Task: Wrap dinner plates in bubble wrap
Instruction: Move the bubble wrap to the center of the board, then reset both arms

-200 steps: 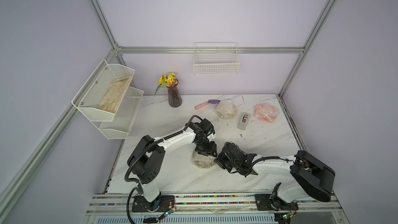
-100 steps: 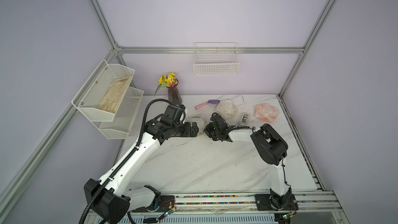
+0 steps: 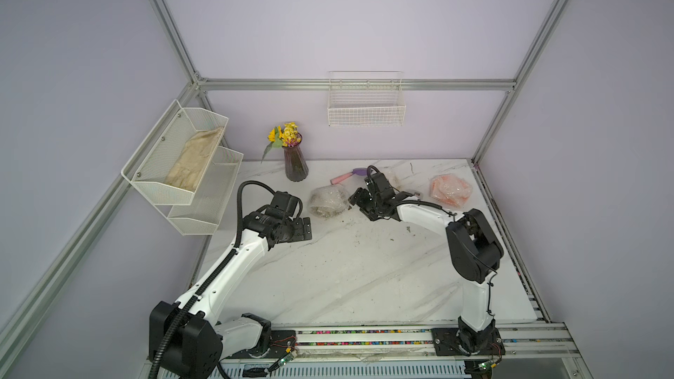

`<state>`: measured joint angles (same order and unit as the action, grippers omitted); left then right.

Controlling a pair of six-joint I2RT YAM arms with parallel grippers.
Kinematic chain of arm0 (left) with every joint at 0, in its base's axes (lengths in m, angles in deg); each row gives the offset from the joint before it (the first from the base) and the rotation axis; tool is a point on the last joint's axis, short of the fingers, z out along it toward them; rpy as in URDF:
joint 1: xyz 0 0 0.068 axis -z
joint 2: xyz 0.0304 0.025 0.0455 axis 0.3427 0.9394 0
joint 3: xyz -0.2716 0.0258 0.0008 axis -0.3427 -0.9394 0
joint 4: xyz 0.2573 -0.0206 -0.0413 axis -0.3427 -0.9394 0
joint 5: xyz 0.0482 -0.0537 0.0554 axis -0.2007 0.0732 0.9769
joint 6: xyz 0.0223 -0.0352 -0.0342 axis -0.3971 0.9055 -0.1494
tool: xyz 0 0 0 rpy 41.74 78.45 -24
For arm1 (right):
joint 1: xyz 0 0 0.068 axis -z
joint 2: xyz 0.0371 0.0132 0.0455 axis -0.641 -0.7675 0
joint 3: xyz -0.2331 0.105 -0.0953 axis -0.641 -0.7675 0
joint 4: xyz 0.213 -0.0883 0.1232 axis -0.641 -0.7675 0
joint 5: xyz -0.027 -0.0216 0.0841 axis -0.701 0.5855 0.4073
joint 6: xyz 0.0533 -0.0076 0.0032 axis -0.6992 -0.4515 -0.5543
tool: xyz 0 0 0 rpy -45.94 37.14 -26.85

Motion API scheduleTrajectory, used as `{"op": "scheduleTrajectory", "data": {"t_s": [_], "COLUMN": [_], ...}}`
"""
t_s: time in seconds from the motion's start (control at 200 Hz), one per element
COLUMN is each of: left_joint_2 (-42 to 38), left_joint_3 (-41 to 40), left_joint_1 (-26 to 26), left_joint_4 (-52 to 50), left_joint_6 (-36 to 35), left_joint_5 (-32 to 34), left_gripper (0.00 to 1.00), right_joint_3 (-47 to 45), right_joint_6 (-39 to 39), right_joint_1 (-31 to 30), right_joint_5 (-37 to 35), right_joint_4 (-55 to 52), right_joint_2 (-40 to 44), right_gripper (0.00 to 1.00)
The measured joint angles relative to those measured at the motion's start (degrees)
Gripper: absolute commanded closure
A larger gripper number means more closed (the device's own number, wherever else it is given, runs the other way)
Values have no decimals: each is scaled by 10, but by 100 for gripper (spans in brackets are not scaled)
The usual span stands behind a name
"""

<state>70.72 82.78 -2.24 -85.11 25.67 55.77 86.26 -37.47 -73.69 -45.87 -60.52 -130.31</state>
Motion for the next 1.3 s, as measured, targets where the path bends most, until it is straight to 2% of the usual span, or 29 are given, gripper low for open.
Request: {"op": "scheduleTrajectory", "data": {"t_s": [0.145,0.27,0.405,0.495,0.68,0.82,0.915,1.015,1.3], "left_joint_2": [18,33,43,69,125,131,177,192,189], "left_joint_3": [-33,-83,-166,-211,-282,-343,-389,-394,-394], "left_joint_1": [-38,-74,-103,-116,-171,-184,-192,-193,-192], "left_joint_4": [76,180,339,448,647,805,943,940,988], "left_joint_6": [-16,-50,-103,-142,-183,-196,-207,-207,-233], "left_joint_5": [90,155,195,204,169,106,72,49,21], "left_gripper": [0,0,0,0,0,0,0,0,0], "right_joint_3": [-68,-166,-302,-398,-548,-557,-557,-557,-551], "right_joint_6": [116,243,391,461,516,537,542,540,552], "right_joint_1": [60,123,152,173,240,272,296,317,318], "right_joint_5": [-53,-159,-266,-288,-269,-218,-170,-128,-96], "right_joint_4": [-46,-54,-6,64,290,429,511,595,612], "right_joint_2": [146,245,285,282,243,188,144,86,75], "right_gripper": [3,3,3,3,3,3,3,3,3]}}
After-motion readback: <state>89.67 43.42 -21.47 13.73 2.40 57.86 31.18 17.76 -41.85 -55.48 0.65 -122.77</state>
